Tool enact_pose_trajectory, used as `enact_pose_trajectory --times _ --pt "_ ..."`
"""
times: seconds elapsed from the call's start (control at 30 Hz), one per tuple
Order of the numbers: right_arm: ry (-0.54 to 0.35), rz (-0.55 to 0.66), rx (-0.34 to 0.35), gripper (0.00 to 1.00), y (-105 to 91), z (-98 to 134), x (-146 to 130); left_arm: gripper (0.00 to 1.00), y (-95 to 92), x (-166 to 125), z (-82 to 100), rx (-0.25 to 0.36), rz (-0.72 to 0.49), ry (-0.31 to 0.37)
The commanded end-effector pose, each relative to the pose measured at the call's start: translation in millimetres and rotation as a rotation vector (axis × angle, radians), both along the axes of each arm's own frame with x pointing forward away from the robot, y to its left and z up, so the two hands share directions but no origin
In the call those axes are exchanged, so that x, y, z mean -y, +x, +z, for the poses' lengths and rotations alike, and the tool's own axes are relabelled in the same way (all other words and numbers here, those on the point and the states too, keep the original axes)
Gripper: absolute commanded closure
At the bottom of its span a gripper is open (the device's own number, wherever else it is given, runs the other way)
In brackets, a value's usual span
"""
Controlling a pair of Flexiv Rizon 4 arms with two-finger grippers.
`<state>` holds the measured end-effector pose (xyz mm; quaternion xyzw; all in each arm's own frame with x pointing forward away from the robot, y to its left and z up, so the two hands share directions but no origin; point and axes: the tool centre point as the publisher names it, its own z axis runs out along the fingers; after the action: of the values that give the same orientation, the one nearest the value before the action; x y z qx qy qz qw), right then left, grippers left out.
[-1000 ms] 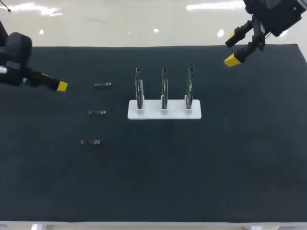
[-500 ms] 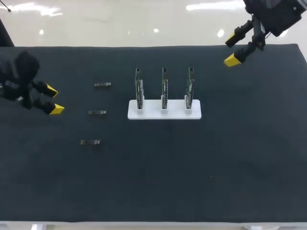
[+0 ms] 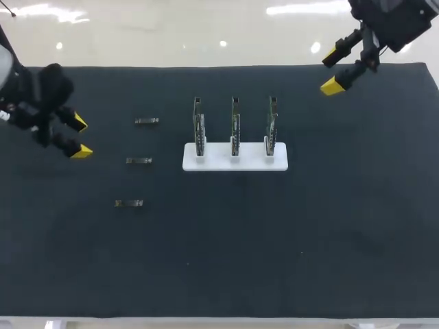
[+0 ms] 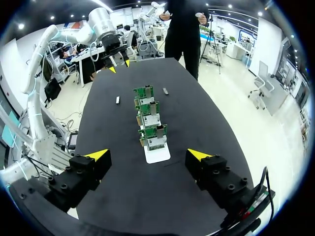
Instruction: Pick up the optical module with the left hand, and insert it into the network port with the right hand.
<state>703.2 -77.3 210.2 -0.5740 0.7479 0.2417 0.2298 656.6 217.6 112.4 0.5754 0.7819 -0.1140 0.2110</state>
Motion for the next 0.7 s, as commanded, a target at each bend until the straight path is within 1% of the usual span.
enact_pose_trajectory --times 0.03,0.07,0.1,0.13,0.17,0.23,0.27,0.37,0.43,0.5,0.53,0.6,0.63,0.7 --pt "0.001 0.002 -0.001 0.00 0.9 -0.4 -0.4 0.00 1.4 0.6 -0.7 -0.002 -0.001 0.004" --pt "0.001 0.002 -0.001 0.00 0.9 -0.4 -0.4 0.00 1.4 0.6 -0.7 -0.002 -0.001 0.004" --pt "0.001 0.002 -0.001 0.00 0.9 -0.4 -0.4 0.00 -2.5 4.5 -4.4 -0.008 -0.034 0.068" --pt "0.001 0.002 -0.001 0.00 0.9 -0.4 -0.4 0.00 -4.1 7.9 -7.0 -0.020 -0.033 0.092" --pt "0.001 0.002 -0.001 0.00 0.9 -0.4 -0.4 0.00 -7.0 11.7 -11.0 -0.019 -0.084 0.170" --pt "0.001 0.002 -0.001 0.00 0.9 -0.4 -0.4 0.00 -9.7 16.2 -15.4 -0.058 -0.101 0.241" --pt "0.001 0.002 -0.001 0.00 0.9 -0.4 -0.4 0.00 -11.2 18.3 -18.2 -0.057 -0.134 0.282" --pt "0.001 0.002 -0.001 0.00 0.9 -0.4 -0.4 0.00 -15.5 30.2 -31.9 -0.104 -0.188 0.386" --pt "0.001 0.002 -0.001 0.00 0.9 -0.4 -0.4 0.00 -16.9 33.6 -35.6 -0.129 -0.215 0.406" --pt "0.001 0.002 -0.001 0.00 0.9 -0.4 -0.4 0.00 -18.7 37.2 -41.0 -0.136 -0.231 0.423" --pt "0.001 0.002 -0.001 0.00 0.9 -0.4 -0.4 0.00 -19.5 37.9 -42.5 -0.149 -0.248 0.433" --pt "0.001 0.002 -0.001 0.00 0.9 -0.4 -0.4 0.00 -20.7 38.0 -45.5 -0.158 -0.269 0.431" --pt "0.001 0.002 -0.001 0.00 0.9 -0.4 -0.4 0.00 -20.9 38.4 -47.6 -0.174 -0.277 0.446" --pt "0.001 0.002 -0.001 0.00 0.9 -0.4 -0.4 0.00 -21.1 39.1 -52.9 -0.172 -0.275 0.445"
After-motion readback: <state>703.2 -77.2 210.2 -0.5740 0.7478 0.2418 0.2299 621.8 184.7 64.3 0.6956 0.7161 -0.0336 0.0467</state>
